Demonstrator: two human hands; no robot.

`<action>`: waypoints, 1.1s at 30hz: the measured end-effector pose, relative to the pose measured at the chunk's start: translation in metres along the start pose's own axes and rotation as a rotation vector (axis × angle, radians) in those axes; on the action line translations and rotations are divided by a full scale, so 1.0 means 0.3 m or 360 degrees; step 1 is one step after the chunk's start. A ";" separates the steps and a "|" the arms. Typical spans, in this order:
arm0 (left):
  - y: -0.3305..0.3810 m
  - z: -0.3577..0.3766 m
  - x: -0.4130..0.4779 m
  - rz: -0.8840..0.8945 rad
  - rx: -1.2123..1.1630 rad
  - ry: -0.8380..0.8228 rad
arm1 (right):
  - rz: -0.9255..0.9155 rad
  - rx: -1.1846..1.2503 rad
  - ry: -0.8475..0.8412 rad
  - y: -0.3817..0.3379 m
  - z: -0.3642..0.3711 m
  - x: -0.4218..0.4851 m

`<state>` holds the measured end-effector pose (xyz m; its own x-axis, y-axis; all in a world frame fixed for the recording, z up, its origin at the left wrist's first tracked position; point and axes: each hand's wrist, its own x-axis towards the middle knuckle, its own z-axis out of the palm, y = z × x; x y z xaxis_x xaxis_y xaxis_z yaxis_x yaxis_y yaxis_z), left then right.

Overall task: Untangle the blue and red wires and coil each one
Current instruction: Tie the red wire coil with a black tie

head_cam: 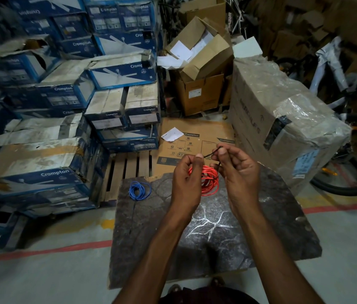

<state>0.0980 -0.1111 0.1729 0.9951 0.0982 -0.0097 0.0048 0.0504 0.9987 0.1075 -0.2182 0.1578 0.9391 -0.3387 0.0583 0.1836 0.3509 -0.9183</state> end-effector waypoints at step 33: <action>-0.049 0.001 0.001 0.0020 0.0496 -0.0125 | -0.0801 -0.1310 -0.0461 -0.074 0.003 0.095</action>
<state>0.0983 -0.1122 0.1584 0.9998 0.0195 -0.0056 0.0104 -0.2586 0.9659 0.1304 -0.2348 0.1801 0.8623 -0.0175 0.5062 0.4233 -0.5238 -0.7392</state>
